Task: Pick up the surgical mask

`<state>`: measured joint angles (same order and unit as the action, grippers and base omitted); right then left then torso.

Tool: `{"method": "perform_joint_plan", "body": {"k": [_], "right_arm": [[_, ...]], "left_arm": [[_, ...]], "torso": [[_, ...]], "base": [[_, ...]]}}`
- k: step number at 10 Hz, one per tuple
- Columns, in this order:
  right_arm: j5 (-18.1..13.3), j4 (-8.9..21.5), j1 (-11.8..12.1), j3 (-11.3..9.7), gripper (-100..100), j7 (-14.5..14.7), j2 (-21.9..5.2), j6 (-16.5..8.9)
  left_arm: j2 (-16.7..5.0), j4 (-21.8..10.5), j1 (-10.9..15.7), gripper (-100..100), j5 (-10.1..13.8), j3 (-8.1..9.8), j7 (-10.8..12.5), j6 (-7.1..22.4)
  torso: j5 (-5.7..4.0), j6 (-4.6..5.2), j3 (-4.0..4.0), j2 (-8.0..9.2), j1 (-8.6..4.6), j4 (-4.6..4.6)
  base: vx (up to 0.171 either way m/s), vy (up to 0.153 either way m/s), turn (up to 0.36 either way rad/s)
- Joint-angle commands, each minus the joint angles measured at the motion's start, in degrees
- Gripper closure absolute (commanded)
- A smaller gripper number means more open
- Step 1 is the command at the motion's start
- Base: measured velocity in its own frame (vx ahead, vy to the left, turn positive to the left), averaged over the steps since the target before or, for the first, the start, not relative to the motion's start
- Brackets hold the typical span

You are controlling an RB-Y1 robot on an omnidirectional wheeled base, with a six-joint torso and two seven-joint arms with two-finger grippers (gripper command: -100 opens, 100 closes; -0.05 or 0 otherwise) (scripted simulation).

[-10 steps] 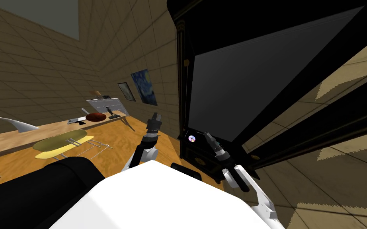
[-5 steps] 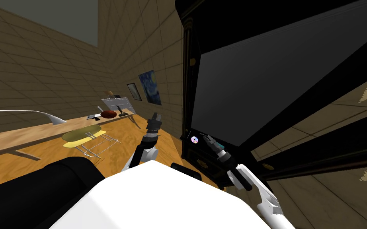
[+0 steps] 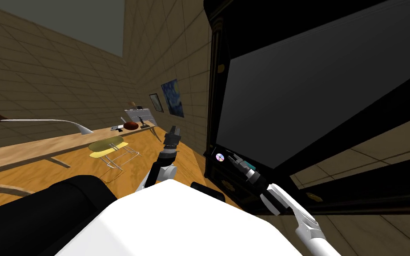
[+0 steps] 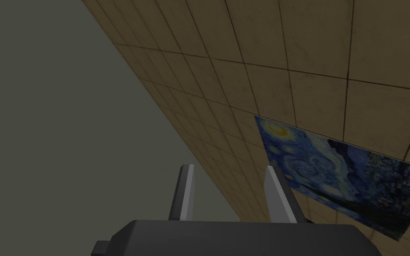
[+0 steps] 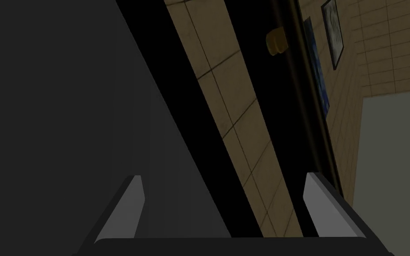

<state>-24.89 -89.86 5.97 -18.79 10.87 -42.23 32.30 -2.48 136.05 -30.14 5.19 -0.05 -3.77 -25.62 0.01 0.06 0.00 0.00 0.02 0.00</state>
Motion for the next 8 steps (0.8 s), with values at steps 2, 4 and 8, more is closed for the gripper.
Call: {"method": "perform_joint_plan", "body": {"k": [2,4,8], "right_arm": [[-1.85,4.42,-1.01,-1.27,-100,1.55,-2.76,1.51],[-3.51,7.41,-1.86,-2.51,-100,2.61,-5.32,2.30],[-6.84,13.22,-3.26,-4.99,-100,4.63,-10.22,3.94]], "left_arm": [[0.00,0.00,0.01,0,0.00,0.00,0.00,0.00],[0.00,0.00,0.01,0,0.00,0.00,0.00,0.00],[0.00,0.00,0.01,0,0.00,0.00,0.00,0.00]], "torso": [[0.00,-0.03,0.00,0.00,0.01,0.00],[0.00,-0.04,0.01,0.01,0.02,0.00],[0.01,-0.02,0.03,0.05,0.03,0.01]], "base": [[-0.003,0.012,0.131],[-0.007,0.012,0.148],[-0.011,0.015,0.140]]}}
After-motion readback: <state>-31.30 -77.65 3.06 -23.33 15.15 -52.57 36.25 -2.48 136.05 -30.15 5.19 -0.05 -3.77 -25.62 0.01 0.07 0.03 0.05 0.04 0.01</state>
